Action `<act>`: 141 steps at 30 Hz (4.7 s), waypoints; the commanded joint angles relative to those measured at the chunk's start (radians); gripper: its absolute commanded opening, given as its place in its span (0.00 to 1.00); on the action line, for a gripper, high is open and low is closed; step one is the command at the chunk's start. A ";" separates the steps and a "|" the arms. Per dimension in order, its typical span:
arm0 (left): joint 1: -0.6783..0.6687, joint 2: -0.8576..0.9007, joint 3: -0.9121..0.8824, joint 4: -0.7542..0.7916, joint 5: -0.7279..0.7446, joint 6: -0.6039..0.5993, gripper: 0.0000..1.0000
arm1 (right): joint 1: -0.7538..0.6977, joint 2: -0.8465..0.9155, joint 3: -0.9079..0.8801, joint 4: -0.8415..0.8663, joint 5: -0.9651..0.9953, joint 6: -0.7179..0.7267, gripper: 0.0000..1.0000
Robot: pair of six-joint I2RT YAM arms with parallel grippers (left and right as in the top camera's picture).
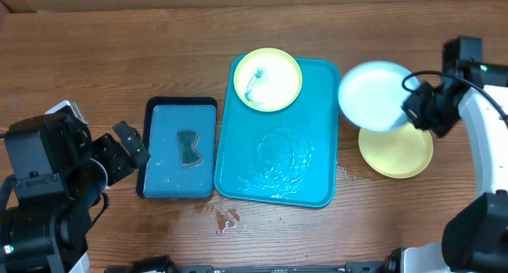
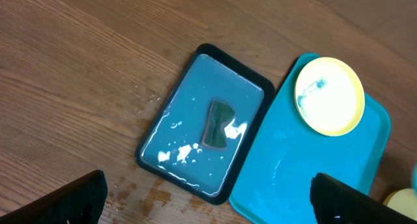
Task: Clean dirty plates on tray and stack at the side
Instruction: 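Carry the light-blue plate right and set it on the yellow plate, then grasp the remaining yellow plate rim on the teal tray with the right gripper, then wet the sponge in the water tray with the left gripper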
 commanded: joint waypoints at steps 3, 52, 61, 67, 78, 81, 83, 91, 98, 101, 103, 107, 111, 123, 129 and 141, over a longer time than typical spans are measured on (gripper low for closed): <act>0.003 0.002 0.003 0.001 0.004 -0.010 1.00 | -0.085 -0.026 -0.232 0.130 0.071 0.051 0.04; 0.003 0.002 0.003 0.001 0.004 -0.010 1.00 | 0.474 0.406 0.157 0.636 -0.114 -0.321 0.68; 0.003 0.002 0.003 0.001 0.004 -0.010 1.00 | 0.496 0.483 0.157 0.658 -0.120 -0.320 0.34; 0.003 0.002 0.003 0.001 0.004 -0.010 1.00 | 0.478 0.480 0.157 0.542 -0.121 -0.315 0.04; 0.003 0.002 0.003 0.001 0.004 -0.010 1.00 | 0.434 0.332 0.157 0.295 -0.196 -0.263 0.04; 0.003 0.002 0.003 0.001 0.003 -0.010 1.00 | 0.441 0.277 0.157 0.206 -0.192 -0.225 0.04; 0.003 0.002 0.003 0.001 0.004 -0.010 1.00 | 0.453 0.256 0.156 0.131 -0.192 -0.179 0.04; 0.003 0.002 0.003 0.002 0.005 -0.011 1.00 | 0.507 0.251 -0.051 0.181 -0.247 -0.017 0.04; 0.003 0.012 0.001 0.016 0.055 0.008 1.00 | 0.504 0.239 -0.159 0.327 -0.274 0.030 0.20; -0.003 0.031 -0.019 0.016 0.133 0.136 0.98 | 0.488 0.164 -0.155 0.327 -0.261 -0.067 0.24; -0.010 0.053 -0.046 0.010 0.185 0.218 0.91 | 0.481 0.095 -0.155 0.326 -0.255 -0.132 0.24; -0.023 0.105 -0.140 0.024 0.218 0.286 0.88 | 0.479 -0.060 -0.155 0.306 -0.255 -0.254 0.27; -0.042 0.181 -0.270 0.095 0.218 0.290 0.83 | 0.480 -0.193 -0.155 0.269 -0.253 -0.276 0.32; -0.223 0.636 -0.429 0.406 0.035 0.175 0.59 | 0.480 -0.251 -0.161 0.152 -0.260 -0.265 0.32; -0.228 0.777 -0.429 0.479 -0.008 0.093 0.45 | 0.480 -0.251 -0.168 0.144 -0.260 -0.264 0.32; -0.191 0.790 -0.377 0.460 0.045 0.076 0.04 | 0.477 -0.242 -0.271 0.249 -0.043 -0.085 0.25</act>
